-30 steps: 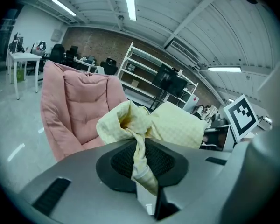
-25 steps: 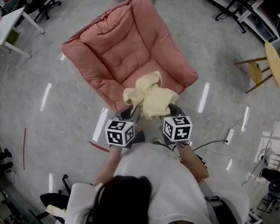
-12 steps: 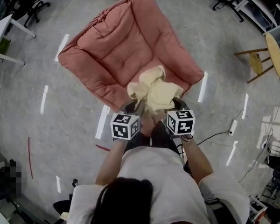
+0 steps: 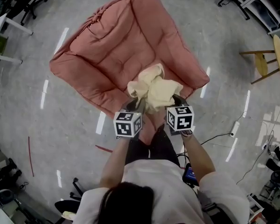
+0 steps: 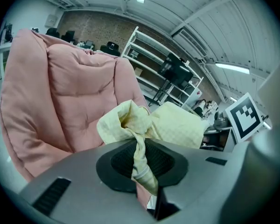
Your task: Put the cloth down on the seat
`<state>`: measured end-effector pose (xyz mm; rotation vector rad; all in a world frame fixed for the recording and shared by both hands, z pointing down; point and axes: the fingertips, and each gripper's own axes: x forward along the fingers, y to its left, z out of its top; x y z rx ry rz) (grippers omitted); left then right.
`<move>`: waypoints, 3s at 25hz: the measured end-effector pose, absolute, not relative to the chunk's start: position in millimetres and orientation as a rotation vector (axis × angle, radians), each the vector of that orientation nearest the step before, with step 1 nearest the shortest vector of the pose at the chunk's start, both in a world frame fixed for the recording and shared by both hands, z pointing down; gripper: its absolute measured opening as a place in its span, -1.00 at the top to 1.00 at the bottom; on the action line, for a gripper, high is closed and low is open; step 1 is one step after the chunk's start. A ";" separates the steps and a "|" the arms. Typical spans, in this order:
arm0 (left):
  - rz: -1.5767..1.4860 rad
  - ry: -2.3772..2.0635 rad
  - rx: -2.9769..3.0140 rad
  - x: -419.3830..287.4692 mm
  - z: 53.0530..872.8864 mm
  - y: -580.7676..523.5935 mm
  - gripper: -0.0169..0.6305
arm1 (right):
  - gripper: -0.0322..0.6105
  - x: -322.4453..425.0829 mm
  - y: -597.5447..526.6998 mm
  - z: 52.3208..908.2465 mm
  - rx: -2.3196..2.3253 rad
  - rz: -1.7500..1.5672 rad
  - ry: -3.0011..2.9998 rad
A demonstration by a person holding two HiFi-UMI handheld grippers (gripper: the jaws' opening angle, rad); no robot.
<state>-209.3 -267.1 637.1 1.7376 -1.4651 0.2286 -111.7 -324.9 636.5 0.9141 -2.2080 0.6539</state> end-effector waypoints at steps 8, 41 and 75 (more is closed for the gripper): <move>0.248 -1.435 1.620 -212.3 715.2 -298.6 0.75 | 0.70 -115.0 -358.5 720.7 0.824 0.700 -2.109; 0.242 -1.359 1.395 -221.7 796.7 -316.4 0.27 | -0.02 -109.9 -377.8 804.7 0.693 0.859 -1.988; 0.156 -1.644 2.041 -189.3 489.3 -286.5 0.81 | 0.80 -143.2 -317.4 490.2 0.914 0.363 -2.549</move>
